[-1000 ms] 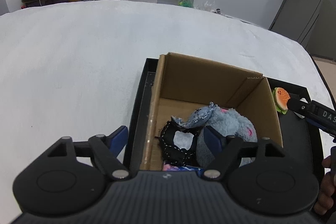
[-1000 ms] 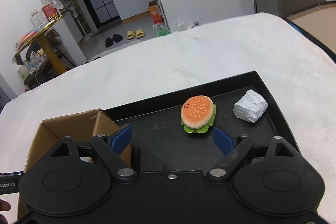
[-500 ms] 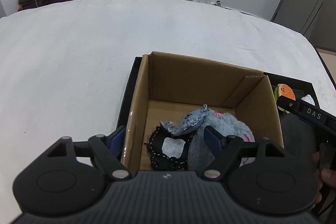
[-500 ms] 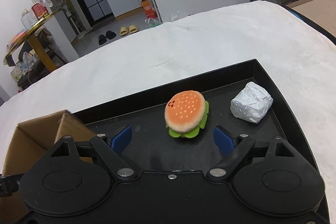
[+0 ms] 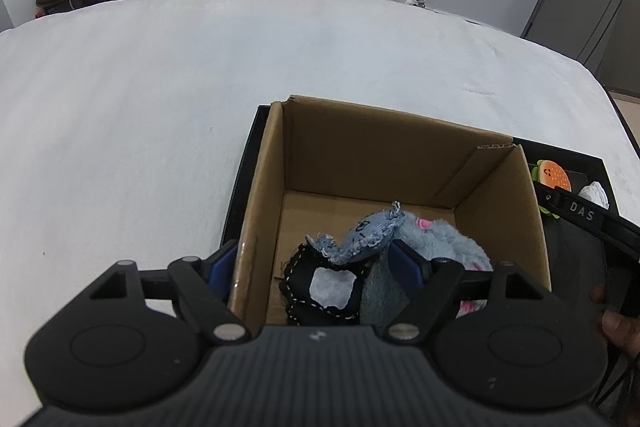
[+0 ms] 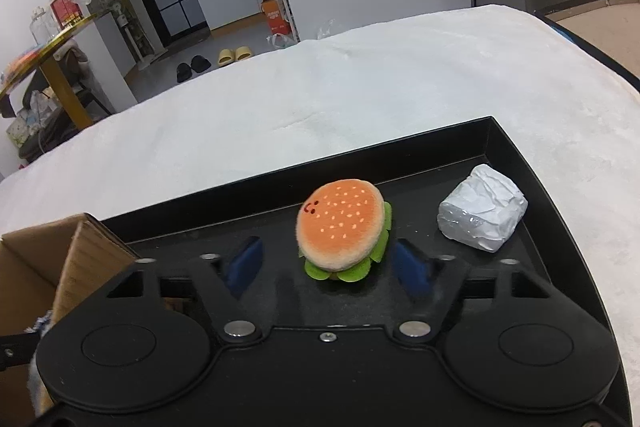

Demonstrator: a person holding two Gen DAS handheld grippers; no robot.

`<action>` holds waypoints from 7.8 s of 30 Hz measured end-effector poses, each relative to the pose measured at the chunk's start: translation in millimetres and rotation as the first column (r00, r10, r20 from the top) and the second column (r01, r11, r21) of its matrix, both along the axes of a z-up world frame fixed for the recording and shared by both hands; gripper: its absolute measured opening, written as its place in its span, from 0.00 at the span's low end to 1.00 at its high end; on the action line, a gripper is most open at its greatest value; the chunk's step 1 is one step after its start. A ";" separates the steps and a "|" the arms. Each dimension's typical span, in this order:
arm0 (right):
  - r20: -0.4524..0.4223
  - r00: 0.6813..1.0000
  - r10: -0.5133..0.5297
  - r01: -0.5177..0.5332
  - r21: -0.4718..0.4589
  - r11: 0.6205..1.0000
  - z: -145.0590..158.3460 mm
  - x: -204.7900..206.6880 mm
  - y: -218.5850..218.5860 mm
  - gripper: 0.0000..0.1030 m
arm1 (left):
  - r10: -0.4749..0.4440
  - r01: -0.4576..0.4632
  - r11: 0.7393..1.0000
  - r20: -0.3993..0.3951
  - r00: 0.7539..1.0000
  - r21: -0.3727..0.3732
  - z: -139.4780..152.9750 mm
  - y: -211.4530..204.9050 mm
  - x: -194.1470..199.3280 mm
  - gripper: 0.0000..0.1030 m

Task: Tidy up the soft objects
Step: 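Move the right gripper down onto the burger plush and close, then carry the burger plush into the box and open the right gripper, then move the right gripper to the white paper ball and grasp it, then carry the white paper ball into the box and open the right gripper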

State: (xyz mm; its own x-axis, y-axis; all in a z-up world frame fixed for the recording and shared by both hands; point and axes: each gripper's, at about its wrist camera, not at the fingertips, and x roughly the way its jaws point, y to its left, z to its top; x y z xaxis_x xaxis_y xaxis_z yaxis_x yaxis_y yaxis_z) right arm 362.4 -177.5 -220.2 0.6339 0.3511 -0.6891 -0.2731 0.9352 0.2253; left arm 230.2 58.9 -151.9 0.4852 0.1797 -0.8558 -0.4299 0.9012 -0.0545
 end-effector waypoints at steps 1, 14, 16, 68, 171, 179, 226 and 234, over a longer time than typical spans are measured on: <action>-0.005 1.000 -0.006 0.006 -0.006 1.000 -0.9 0.4 -1.6 0.36 | 0.000 0.000 1.000 0.000 1.000 -0.001 0.9 0.1 -0.9 0.76; -0.017 1.000 -0.016 0.016 -0.024 1.000 18.5 -21.7 -15.0 0.29 | 0.003 -0.002 1.000 0.016 1.000 -0.032 1.5 10.8 -8.4 0.76; -0.015 1.000 -0.013 0.013 -0.023 1.000 22.4 -26.2 -16.0 0.29 | -0.001 0.002 0.999 0.026 1.000 -0.045 3.3 13.9 -10.3 0.76; 0.031 0.961 0.275 -0.275 0.022 0.961 92.6 -91.7 65.2 0.47 | 0.019 0.012 0.977 0.143 0.990 -0.212 -3.5 49.9 -67.7 0.16; -0.004 1.000 -0.014 0.014 -0.017 1.000 55.2 -38.6 -37.4 0.43 | 0.002 0.005 0.997 0.084 0.996 -0.077 14.4 15.0 -38.7 0.79; 0.010 0.999 0.042 -0.042 -0.004 0.999 72.3 -57.6 -23.5 0.43 | -0.075 0.084 0.992 0.100 0.992 -0.091 16.7 13.7 -54.2 0.78; -0.061 0.921 0.385 -0.384 0.018 0.923 100.9 -149.5 76.9 0.48 | -0.088 0.110 0.977 0.124 0.988 -0.184 -5.9 44.8 -88.4 0.17; -0.068 0.936 0.347 -0.346 0.023 0.938 100.0 -148.5 66.5 0.61 | -0.090 0.110 0.978 0.118 0.989 -0.178 -4.8 43.2 -87.9 0.17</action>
State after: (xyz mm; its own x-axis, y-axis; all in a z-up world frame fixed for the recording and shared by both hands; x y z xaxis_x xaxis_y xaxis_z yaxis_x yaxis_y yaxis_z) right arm 213.9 -110.9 -120.2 0.4221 0.5473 -0.7226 -0.5628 0.7832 0.2645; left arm 142.2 102.1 -156.7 0.5848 -0.0298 -0.8106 -0.3207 0.9094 -0.2648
